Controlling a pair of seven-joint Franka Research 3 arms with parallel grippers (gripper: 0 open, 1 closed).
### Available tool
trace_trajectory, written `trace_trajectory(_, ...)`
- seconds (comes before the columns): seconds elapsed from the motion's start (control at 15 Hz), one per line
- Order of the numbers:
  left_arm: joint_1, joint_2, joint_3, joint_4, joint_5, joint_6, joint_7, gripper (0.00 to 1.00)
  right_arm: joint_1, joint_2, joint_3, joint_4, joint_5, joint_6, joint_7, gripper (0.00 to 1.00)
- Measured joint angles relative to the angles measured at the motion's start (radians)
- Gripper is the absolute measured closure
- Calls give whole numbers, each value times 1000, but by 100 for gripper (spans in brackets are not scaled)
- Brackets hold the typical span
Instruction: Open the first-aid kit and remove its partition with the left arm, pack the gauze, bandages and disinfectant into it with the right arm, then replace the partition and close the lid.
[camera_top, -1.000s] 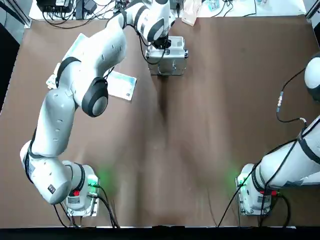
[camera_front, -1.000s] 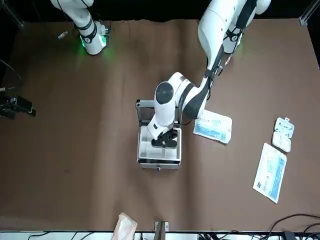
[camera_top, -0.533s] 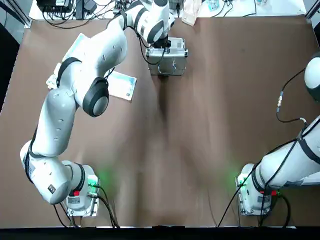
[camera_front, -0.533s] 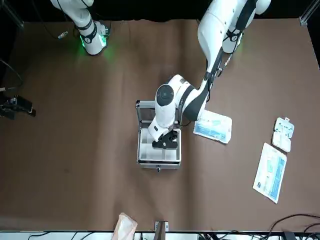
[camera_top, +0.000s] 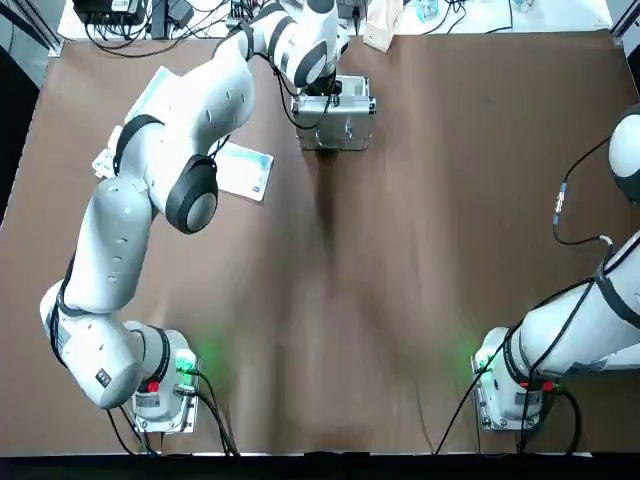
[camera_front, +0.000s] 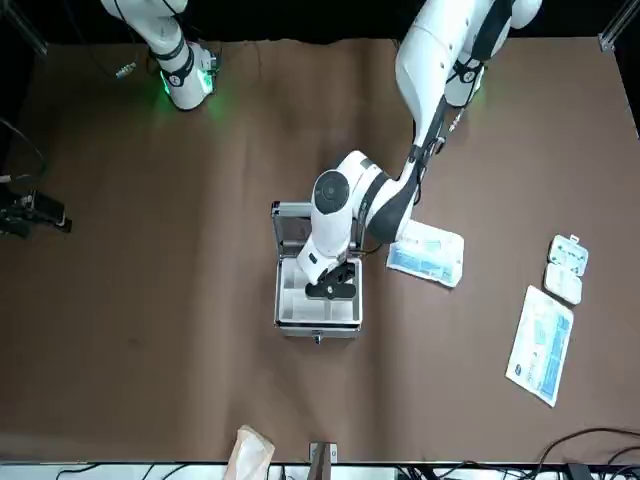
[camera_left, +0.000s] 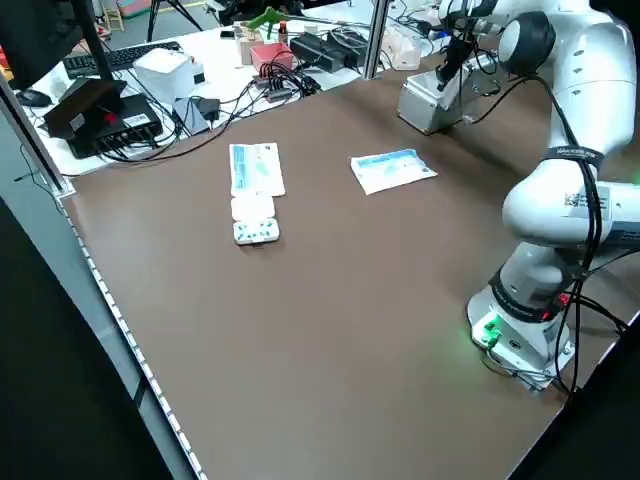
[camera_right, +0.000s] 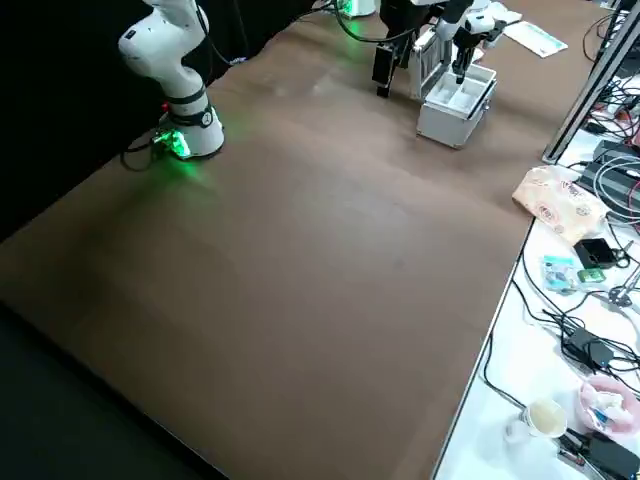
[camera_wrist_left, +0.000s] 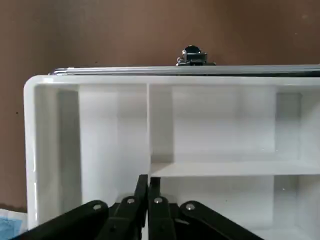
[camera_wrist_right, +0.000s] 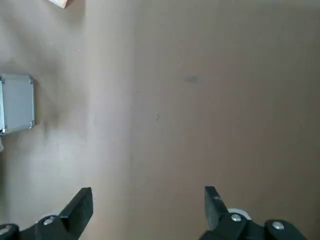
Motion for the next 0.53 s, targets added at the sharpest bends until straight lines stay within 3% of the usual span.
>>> trace_trajectory(0.53,0,2,1,-6,0,21,0,96,0,0,0,0,0,0,0,1)
